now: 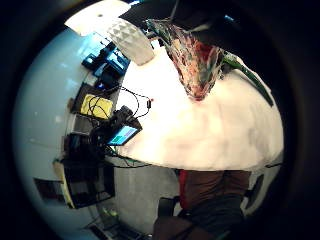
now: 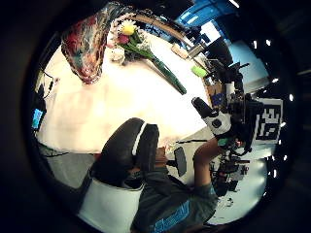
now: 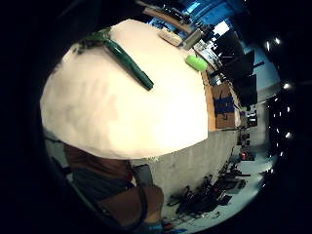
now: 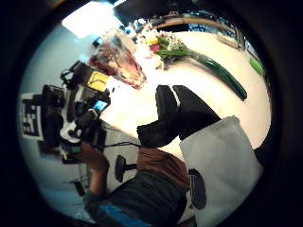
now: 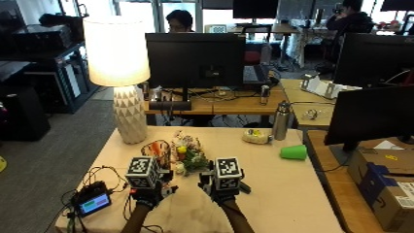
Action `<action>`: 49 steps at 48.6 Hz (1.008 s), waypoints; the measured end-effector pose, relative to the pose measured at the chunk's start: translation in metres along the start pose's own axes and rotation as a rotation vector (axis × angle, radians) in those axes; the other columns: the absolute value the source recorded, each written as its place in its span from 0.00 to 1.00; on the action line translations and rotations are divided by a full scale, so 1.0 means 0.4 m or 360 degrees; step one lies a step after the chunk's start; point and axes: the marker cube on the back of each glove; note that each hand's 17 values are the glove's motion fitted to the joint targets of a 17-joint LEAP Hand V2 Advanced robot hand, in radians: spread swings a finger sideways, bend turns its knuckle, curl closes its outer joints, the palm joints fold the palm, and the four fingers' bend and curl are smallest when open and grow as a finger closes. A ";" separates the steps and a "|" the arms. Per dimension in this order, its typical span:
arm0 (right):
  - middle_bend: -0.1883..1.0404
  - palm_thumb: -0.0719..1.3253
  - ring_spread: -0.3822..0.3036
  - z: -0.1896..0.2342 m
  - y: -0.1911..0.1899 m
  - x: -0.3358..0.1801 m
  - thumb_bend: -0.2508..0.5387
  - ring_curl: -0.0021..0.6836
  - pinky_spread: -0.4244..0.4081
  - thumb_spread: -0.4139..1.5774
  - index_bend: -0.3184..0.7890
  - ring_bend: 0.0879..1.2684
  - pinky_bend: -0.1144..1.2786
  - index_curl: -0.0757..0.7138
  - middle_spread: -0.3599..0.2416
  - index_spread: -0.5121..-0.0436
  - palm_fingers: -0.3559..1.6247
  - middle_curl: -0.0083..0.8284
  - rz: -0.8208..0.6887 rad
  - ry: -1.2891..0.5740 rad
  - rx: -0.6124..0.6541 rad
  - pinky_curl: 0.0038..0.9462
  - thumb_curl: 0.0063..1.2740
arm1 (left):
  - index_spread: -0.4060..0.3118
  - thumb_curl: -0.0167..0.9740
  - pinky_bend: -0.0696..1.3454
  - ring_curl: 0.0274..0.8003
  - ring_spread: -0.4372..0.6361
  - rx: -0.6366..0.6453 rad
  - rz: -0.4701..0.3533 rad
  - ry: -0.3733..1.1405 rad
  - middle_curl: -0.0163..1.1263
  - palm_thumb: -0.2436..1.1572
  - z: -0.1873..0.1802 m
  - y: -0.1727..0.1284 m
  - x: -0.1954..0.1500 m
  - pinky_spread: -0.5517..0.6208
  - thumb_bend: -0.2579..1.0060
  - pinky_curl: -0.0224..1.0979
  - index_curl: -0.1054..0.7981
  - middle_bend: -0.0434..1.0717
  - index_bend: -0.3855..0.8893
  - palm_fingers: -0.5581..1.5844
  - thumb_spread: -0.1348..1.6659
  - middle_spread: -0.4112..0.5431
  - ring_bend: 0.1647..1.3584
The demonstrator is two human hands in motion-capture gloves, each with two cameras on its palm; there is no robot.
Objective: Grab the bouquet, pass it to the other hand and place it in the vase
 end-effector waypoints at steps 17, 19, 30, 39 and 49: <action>0.36 0.38 0.83 0.000 -0.009 -0.014 0.56 0.23 0.90 0.73 0.42 0.18 0.41 0.30 0.69 0.36 0.32 0.25 -0.0041 -0.0009 0.0057 0.25 0.15 | 0.43 0.18 0.32 0.24 0.67 0.0042 0.0027 0.0032 0.20 0.31 0.011 -0.026 -0.009 0.84 0.20 0.21 0.29 0.21 0.41 0.42 0.56 0.49 0.31; 0.35 0.38 0.84 -0.004 -0.002 -0.014 0.54 0.24 0.91 0.74 0.42 0.18 0.41 0.31 0.69 0.34 0.32 0.26 -0.0050 -0.0004 0.0046 0.25 0.16 | 0.43 0.19 0.32 0.24 0.68 0.0032 0.0022 0.0034 0.20 0.31 0.004 -0.018 -0.004 0.85 0.19 0.21 0.30 0.21 0.41 0.42 0.57 0.49 0.31; 0.35 0.40 0.86 -0.009 0.005 -0.016 0.46 0.28 0.92 0.78 0.41 0.19 0.42 0.35 0.69 0.32 0.31 0.32 -0.0070 -0.0024 0.0056 0.29 0.20 | 0.42 0.23 0.32 0.27 0.70 0.0075 0.0042 0.0024 0.24 0.31 -0.009 -0.015 0.004 0.87 0.18 0.25 0.35 0.21 0.41 0.41 0.60 0.50 0.32; 0.35 0.41 0.86 0.000 -0.003 -0.012 0.39 0.31 0.93 0.79 0.41 0.19 0.42 0.37 0.70 0.32 0.30 0.35 -0.0058 -0.0026 0.0063 0.31 0.22 | 0.42 0.26 0.32 0.29 0.70 0.0046 0.0037 0.0043 0.26 0.31 -0.020 -0.004 0.010 0.87 0.18 0.27 0.37 0.21 0.41 0.40 0.61 0.51 0.33; 0.34 0.42 0.87 0.007 -0.002 -0.005 0.33 0.33 0.93 0.79 0.41 0.19 0.43 0.38 0.70 0.33 0.30 0.38 -0.0071 -0.0014 0.0015 0.33 0.23 | 0.42 0.27 0.31 0.30 0.70 0.0059 0.0056 0.0052 0.28 0.31 -0.020 -0.010 0.013 0.87 0.18 0.28 0.39 0.21 0.41 0.40 0.61 0.51 0.33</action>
